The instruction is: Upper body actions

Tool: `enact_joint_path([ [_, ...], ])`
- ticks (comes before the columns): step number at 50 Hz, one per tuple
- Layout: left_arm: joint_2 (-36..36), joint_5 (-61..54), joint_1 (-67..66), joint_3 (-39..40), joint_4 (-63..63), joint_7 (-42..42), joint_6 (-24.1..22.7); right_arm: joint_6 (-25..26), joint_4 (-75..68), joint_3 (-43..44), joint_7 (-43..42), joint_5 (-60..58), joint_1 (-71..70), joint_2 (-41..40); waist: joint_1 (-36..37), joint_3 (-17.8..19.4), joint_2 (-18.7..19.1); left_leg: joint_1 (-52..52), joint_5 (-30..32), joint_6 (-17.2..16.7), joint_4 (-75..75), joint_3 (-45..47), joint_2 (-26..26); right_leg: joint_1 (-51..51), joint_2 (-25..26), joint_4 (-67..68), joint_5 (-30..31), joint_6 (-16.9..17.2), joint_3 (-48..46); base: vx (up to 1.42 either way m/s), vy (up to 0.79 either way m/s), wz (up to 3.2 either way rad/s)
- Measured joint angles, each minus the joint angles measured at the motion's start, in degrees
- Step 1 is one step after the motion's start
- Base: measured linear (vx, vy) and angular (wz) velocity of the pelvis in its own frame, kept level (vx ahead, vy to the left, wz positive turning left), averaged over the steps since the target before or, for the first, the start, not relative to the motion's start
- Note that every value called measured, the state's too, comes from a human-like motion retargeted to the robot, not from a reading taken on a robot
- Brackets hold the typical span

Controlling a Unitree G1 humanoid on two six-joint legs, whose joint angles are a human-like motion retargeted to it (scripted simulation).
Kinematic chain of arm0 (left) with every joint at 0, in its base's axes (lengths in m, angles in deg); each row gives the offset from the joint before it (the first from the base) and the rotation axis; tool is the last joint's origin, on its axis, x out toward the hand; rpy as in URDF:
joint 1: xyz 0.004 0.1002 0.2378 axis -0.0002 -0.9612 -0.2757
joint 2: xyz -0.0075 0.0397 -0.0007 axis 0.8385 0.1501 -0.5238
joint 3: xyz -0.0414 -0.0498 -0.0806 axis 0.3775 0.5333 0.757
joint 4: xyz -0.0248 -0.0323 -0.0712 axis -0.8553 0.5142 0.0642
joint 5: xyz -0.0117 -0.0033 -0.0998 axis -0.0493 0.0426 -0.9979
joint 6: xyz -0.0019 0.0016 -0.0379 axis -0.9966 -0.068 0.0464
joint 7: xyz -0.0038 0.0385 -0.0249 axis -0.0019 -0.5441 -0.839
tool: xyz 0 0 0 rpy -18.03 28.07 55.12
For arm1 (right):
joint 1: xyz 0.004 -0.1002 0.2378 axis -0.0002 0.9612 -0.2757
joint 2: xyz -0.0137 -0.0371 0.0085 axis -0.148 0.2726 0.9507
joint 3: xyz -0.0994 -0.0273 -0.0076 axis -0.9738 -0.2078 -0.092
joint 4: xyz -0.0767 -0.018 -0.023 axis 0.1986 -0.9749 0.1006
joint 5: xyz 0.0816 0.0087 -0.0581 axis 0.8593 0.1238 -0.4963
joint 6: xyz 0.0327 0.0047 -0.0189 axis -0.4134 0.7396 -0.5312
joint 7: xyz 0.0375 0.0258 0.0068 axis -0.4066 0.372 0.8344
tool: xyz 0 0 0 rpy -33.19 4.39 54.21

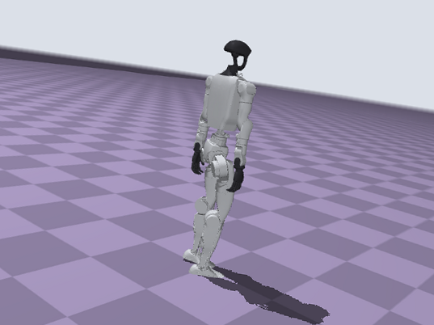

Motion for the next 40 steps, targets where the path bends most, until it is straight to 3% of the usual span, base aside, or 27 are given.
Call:
enact_joint_path([
  [2,0.2,-0.1,1.2,-0.8,0.5,0.0,0.0,-0.1,0.8,0.2,0.2,-0.3,-0.8,0.4,-0.7,1.3,0.6,0.7,0.5,0.4,-1.7,4.9,1.2,0.0,0.2,0.6,0.4,-0.1,1.1,0.0,-0.05,-0.98],
  [5,0.4,0.5,2.2,-3.1,0.7,0.5,-0.2,-0.4,3.1,1.0,0.9,-1.7,-1.4,1.1,-3.5,2.5,2.0,2.6,-1.7,3.7,-3.3,12.8,2.9,-0.8,1.0,1.7,1.5,-0.6,3.5,0.02,0.01,-0.89],
  [10,2.3,3.8,2.3,-6.3,0.2,2.1,0.1,-0.9,4.2,0.5,-0.5,3.9,-1.8,0.4,-8.0,1.9,3.0,2.9,-1.2,4.1,-5.1,20.9,4.8,-3.5,1.2,3.7,3.9,-3.4,6.2,-0.13,0.08,-1.49],
  [14,3.9,6.5,2.0,-7.8,-0.4,1.3,0.0,-0.9,4.0,2.0,2.9,5.9,-2.3,-0.5,-7.1,1.8,3.2,3.9,-1.9,5.4,-6.5,29.8,6.4,-3.5,-0.7,2.1,3.4,-9.1,-4.2,-0.43,0.13,-2.32],
  [18,4.2,5.9,0.9,-8.0,0.1,1.9,0.3,-0.7,5.1,0.9,2.0,2.3,-3.2,-0.3,-7.2,1.6,3.6,5.1,-3.9,7.0,-7.6,39.3,7.4,-4.0,-2.1,0.4,1.5,-10.1,-9.6,-0.63,0.25,-2.94],
  [22,3.6,6.4,-1.6,-7.8,-0.3,2.1,0.2,-0.5,5.7,0.0,1.6,0.5,-4.3,-0.1,-9.6,0.6,5.1,5.8,-7.2,7.8,-7.6,48.5,9.4,-1.3,-3.4,-3.4,-1.2,-11.2,-25.6,-0.71,0.37,-3.25],
  [30,2.5,7.9,-5.4,-6.5,-0.7,3.0,0.5,0.1,3.9,4.9,2.2,10.4,-5.8,0.9,-12.1,-1.7,6.9,8.9,-15.3,3.5,-5.4,76.3,14.3,1.3,-1.3,-8.2,-6.8,-10.2,-50.9,-0.73,0.4,-3.43],
  [35,3.1,9.5,-5.9,-7.1,-2.3,3.4,0.8,0.3,1.3,8.2,-0.2,16.6,-6.7,2.6,-12.9,-2.1,7.8,11.1,-17.7,-0.2,-4.0,86.5,15.3,0.8,0.5,-8.6,-6.7,-9.1,-56.5,-0.57,0.26,-3.0],
  [40,3.8,11.4,-4.9,-7.2,-4.1,2.9,1.6,0.4,-1.6,12.0,-2.2,22.3,-6.0,3.7,-16.5,-2.8,10.1,12.9,-17.3,-4.1,-2.3,88.5,16.6,-0.3,1.5,-6.8,-4.0,-11.0,-55.0,-0.4,0.14,-1.69],
])
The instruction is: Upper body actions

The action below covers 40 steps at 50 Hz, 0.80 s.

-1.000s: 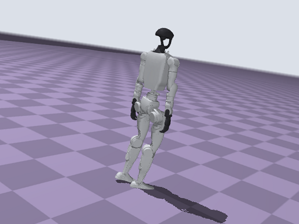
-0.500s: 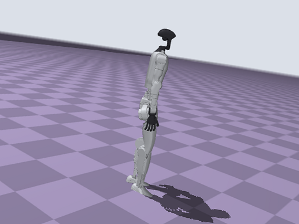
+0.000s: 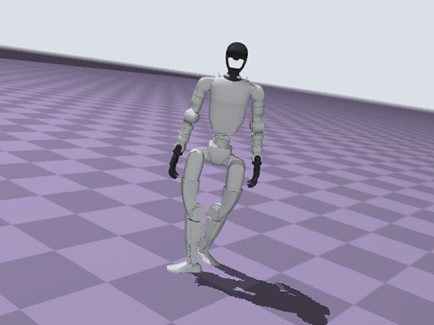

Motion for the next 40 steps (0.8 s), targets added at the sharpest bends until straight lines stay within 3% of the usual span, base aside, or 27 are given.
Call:
enact_joint_path([
  [2,0.2,0.1,0.5,0.2,-1.1,-0.1,0.3,-0.2,-1.4,1.8,-0.3,2.7,1.3,0.2,-1.3,-0.6,0.6,0.7,0.5,-1.2,0.5,-0.9,0.2,-0.6,-0.1,1.1,1.2,-0.5,2.5,-0.22,0.03,-0.77],
  [10,-2.0,-1.5,1.3,1.7,-3.5,0.7,-0.7,0.5,-5.8,9.6,-0.5,7.4,8.9,0.0,-3.7,-5.4,3.3,4.4,7.0,-1.7,0.5,-3.6,1.0,0.8,0.2,3.8,-1.7,4.5,6.5,-0.1,-0.04,-0.31],
  [13,-1.8,-0.1,1.3,0.5,-4.2,1.1,-0.5,1.6,-5.8,9.6,-1.3,6.7,10.5,-0.8,-2.7,-6.2,1.3,5.6,12.7,2.0,3.3,-8.0,0.4,2.0,-0.5,2.6,-2.3,4.7,8.7,-0.07,-0.13,-0.51],
  [18,-1.8,-0.5,0.1,-0.9,-4.5,0.5,-0.7,2.7,-5.4,6.3,-0.5,-0.2,9.5,-2.1,2.6,-6.0,-5.4,3.5,19.9,11.3,14.6,-18.6,-2.1,2.9,-4.9,1.2,-1.2,4.3,15.6,-0.05,-0.12,-1.25],
  [23,-2.7,-2.8,-0.2,0.9,-3.0,0.8,-0.4,2.9,2.9,0.0,3.7,-12.8,5.6,-3.8,5.1,-4.0,-7.4,-4.6,19.3,7.2,24.0,-32.3,-4.4,3.0,-5.2,-1.1,1.2,2.8,22.3,-0.13,-0.07,-1.54],
  [30,-3.3,-2.2,-0.4,-0.1,-2.4,1.0,-0.6,0.5,10.9,-8.3,3.8,-23.1,1.8,-3.6,5.9,-1.9,-6.7,-9.7,12.9,9.9,17.7,-35.1,-2.8,4.4,-3.5,-3.2,3.7,1.9,27.3,-0.06,-0.02,-1.08],
  [37,-3.5,-1.3,0.7,-1.2,-3.4,0.9,-0.6,0.0,9.4,-9.3,2.9,-22.2,1.3,-3.6,6.8,0.2,-5.0,-16.8,11.2,5.7,10.7,-51.2,-5.3,6.5,-1.2,-3.1,4.0,1.9,31.8,0.05,-0.06,-0.72],
  [40,-3.5,-1.2,0.8,-1.5,-3.7,0.7,-0.5,0.4,6.7,-10.2,0.9,-24.9,2.6,-3.4,7.4,0.9,-4.6,-17.5,11.7,4.6,6.7,-63.3,-8.6,8.2,-0.3,-3.3,3.9,2.1,33.0,0.23,-0.07,-0.55],
])
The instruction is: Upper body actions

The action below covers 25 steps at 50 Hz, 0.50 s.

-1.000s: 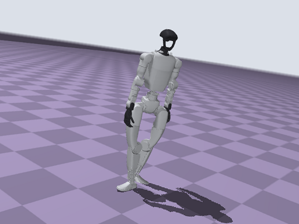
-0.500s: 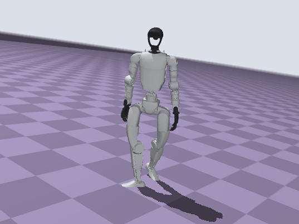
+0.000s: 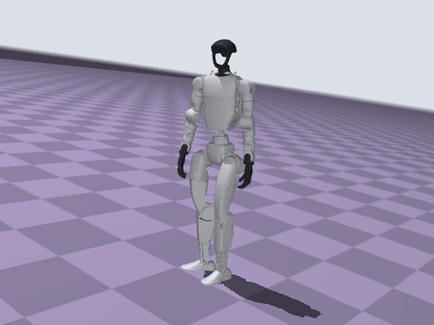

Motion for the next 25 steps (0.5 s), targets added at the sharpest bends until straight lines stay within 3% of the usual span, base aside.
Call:
enact_joint_path([
  [4,-0.1,-0.2,-0.7,0.3,0.1,-0.2,-0.4,1.6,-5.6,-1.0,-1.4,-4.2,2.2,0.4,2.3,0.5,0.9,3.4,6.8,-1.6,-6.2,-9.8,-2.3,2.9,1.8,0.3,-0.6,0.2,2.8,0.37,0.02,-0.73],
  [7,-0.3,-0.3,-2.2,2.0,1.0,-0.2,-1.2,3.4,-10.1,-1.2,-1.4,-6.6,3.8,0.6,1.5,-1.4,1.7,5.3,4.3,0.5,-7.2,-2.4,-0.3,3.8,2.7,0.8,-1.0,0.6,3.9,0.49,0.08,-0.47],
  [17,1.8,-1.9,-4.5,6.6,5.1,-1.9,-0.2,4.3,-12.4,1.7,-0.2,2.7,8.4,-1.4,0.9,-4.6,-0.2,9.1,4.6,3.2,-10.6,-1.6,-2.0,4.7,2.4,1.9,-1.1,1.4,8.2,0.3,-0.02,-0.39],
  [25,1.2,-4.8,-3.5,8.6,5.5,-0.8,0.8,1.8,-9.5,0.3,0.7,2.5,4.3,-1.0,-0.5,-3.6,-0.4,9.5,3.7,4.7,-10.0,0.0,-2.5,3.5,1.5,3.2,0.0,1.7,11.0,0.08,-0.03,-0.29],
])
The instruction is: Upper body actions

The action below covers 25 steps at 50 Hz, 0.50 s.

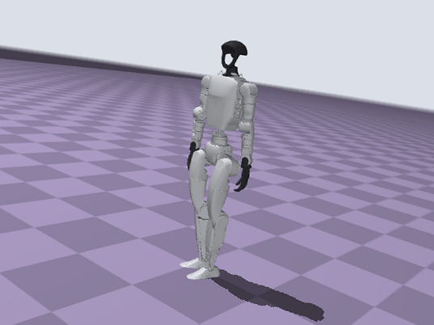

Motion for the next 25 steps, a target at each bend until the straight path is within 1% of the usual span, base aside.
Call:
enact_joint_path([
  [5,-0.2,1.5,0.3,-1.6,-1.0,0.0,-0.6,-1.4,3.3,0.2,1.2,0.5,-1.3,-0.4,0.3,-0.2,-0.4,-0.3,-0.1,0.6,0.2,0.9,-0.5,-0.9,-0.6,0.5,0.8,0.3,1.3,0.06,0.02,-0.19],
  [12,-0.9,2.0,1.1,-2.2,-1.6,0.4,-0.9,-2.0,4.7,0.1,2.2,0.6,-2.0,-0.5,0.6,-0.4,-0.9,-1.1,0.1,1.1,0.4,1.8,-1.6,-2.6,-2.1,2.2,0.8,1.0,2.3,0.04,0.02,-0.06],
  [18,-1.5,1.7,0.9,-2.3,-1.6,0.7,-1.2,-1.6,4.0,0.4,1.7,-0.8,-1.6,-0.2,1.2,0.5,-1.1,0.0,0.0,2.2,-0.5,4.2,-2.4,-3.9,-3.3,4.3,1.1,1.3,4.8,0.07,0.02,-0.35],
  [25,-0.3,2.5,1.5,-3.8,0.4,0.5,-1.3,-1.5,3.8,-0.2,1.5,-0.9,-1.6,-0.5,-1.8,2.2,-0.8,1.8,-0.9,4.3,-1.7,9.4,-2.2,-6.3,-2.7,5.9,3.6,0.7,11.0,-0.04,0.04,-0.77],
])
